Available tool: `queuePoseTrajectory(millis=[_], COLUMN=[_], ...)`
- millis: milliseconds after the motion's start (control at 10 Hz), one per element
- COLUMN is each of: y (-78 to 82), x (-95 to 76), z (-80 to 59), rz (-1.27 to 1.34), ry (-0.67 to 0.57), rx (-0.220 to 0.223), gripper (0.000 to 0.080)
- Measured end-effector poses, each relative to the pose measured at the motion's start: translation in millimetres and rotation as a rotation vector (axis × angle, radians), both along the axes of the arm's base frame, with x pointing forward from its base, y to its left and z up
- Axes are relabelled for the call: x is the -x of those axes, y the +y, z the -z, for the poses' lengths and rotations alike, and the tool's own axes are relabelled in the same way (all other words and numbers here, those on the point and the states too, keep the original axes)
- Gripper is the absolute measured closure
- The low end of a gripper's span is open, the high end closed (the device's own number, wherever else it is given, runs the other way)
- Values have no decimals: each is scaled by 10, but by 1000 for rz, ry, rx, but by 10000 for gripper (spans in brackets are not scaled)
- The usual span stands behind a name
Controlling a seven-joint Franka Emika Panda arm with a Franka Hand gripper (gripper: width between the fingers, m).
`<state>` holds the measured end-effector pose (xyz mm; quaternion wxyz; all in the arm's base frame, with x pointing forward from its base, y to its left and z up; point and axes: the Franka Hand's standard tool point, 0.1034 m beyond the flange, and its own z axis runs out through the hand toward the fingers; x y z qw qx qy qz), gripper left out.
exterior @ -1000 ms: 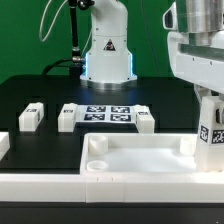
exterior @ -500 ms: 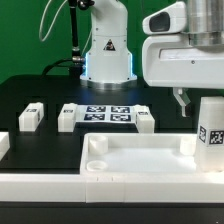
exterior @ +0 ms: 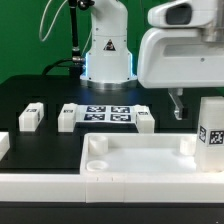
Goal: Assemble desk
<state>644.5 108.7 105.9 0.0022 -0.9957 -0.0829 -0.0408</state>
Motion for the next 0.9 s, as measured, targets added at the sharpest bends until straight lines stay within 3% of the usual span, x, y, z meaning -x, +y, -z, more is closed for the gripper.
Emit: queuePoseTrajectory(millis=[200,300,400,500,800,900], y=[-1,3,6,13,-2,-42], x=[6,6,6,8,7,-1], z=[5,4,4,5,8,6], rz=[73,135,202,282,519,664], ry=[4,4,5,7,15,27], rx=[-10,-16,-23,-32,-59,-91], gripper=[181,366,366,514,512,512])
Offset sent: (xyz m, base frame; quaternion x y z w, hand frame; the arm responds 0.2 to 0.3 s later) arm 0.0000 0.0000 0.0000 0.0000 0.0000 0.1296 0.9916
